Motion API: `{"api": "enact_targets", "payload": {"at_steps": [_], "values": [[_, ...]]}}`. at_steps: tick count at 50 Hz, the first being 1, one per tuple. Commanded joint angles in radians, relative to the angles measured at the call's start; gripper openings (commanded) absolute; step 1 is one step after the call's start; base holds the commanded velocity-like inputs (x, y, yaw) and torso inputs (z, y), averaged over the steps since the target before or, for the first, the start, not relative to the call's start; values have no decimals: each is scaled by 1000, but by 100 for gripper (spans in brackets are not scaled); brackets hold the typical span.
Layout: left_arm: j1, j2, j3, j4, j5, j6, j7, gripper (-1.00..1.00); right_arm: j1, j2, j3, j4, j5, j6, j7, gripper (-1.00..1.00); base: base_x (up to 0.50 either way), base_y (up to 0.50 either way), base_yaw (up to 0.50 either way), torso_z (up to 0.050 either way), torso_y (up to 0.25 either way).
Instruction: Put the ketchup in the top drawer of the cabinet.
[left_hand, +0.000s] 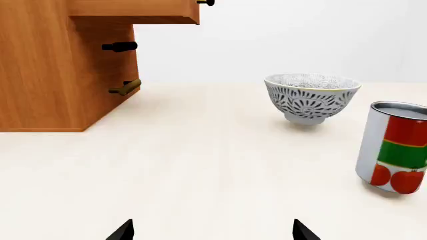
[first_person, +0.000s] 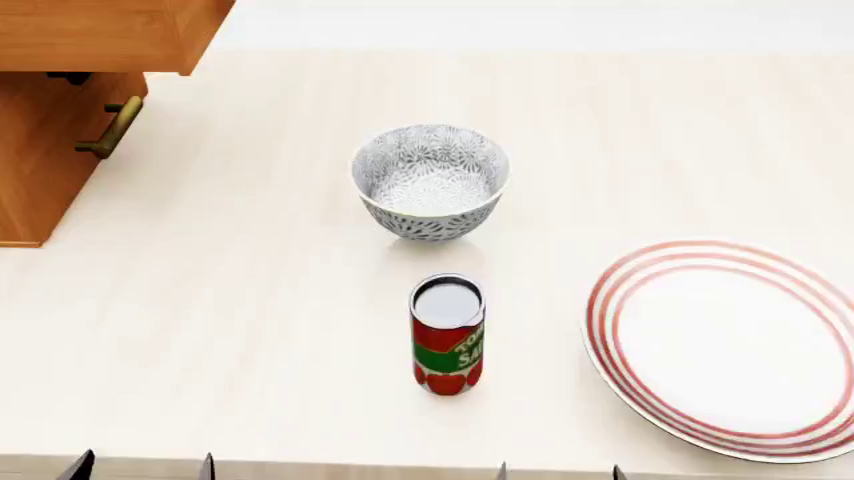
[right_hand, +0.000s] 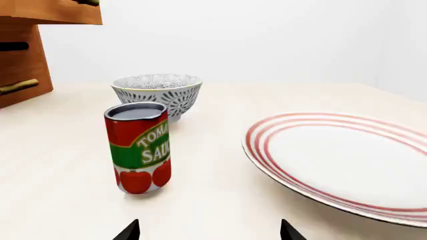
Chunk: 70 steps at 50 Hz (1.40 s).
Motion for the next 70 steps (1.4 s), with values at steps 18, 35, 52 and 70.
{"api": "enact_targets", "payload": {"at_steps": [18, 35, 52, 70], "values": [[4, -98, 35, 370, -69, -265, -60, 100, 26, 115, -47, -437, 63, 316, 88, 100, 0, 0, 0, 0, 0], [-72, -147, 11, 716, -117, -492, -91, 100, 104, 154, -20, -743, 104, 543, 115, 100, 0, 0, 0, 0, 0], [-72, -159, 20, 721, -135, -491, -104, 100, 115, 156, -12, -750, 144, 572, 128, 100, 171, 0, 0, 0, 0], [-69, -168, 19, 709, -158, -488, -118, 100, 111, 169, -21, -758, 156, 575, 144, 100, 500, 0, 0, 0, 0]]}}
